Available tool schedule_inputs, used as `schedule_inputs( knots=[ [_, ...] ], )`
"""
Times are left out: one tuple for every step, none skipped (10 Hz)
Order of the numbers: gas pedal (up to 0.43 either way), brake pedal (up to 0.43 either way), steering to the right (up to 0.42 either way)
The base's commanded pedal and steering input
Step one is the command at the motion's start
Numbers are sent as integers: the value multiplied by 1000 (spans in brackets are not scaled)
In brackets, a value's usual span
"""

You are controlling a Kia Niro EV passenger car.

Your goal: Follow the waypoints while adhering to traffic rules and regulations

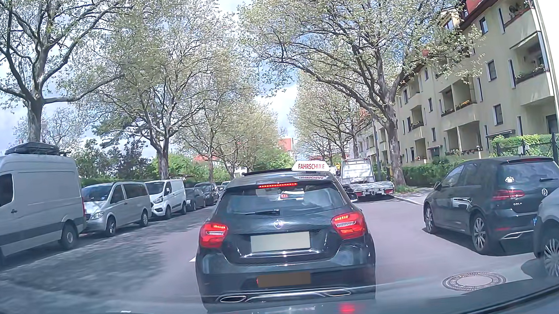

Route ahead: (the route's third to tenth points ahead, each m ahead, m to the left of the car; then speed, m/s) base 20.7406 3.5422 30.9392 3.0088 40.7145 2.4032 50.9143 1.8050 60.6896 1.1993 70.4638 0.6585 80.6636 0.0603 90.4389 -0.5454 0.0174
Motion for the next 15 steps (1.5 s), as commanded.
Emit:
schedule_inputs(
  knots=[
    [0,421,-4],
    [0,421,-4],
    [0,421,-4],
    [0,421,-4],
    [0,415,-4],
    [0,415,-4],
    [0,421,-4],
    [0,421,-4],
    [0,415,-4],
    [0,415,-4],
    [0,415,-4],
    [0,415,-4],
    [0,415,-4],
    [0,415,-4],
    [0,415,-4]
  ],
)
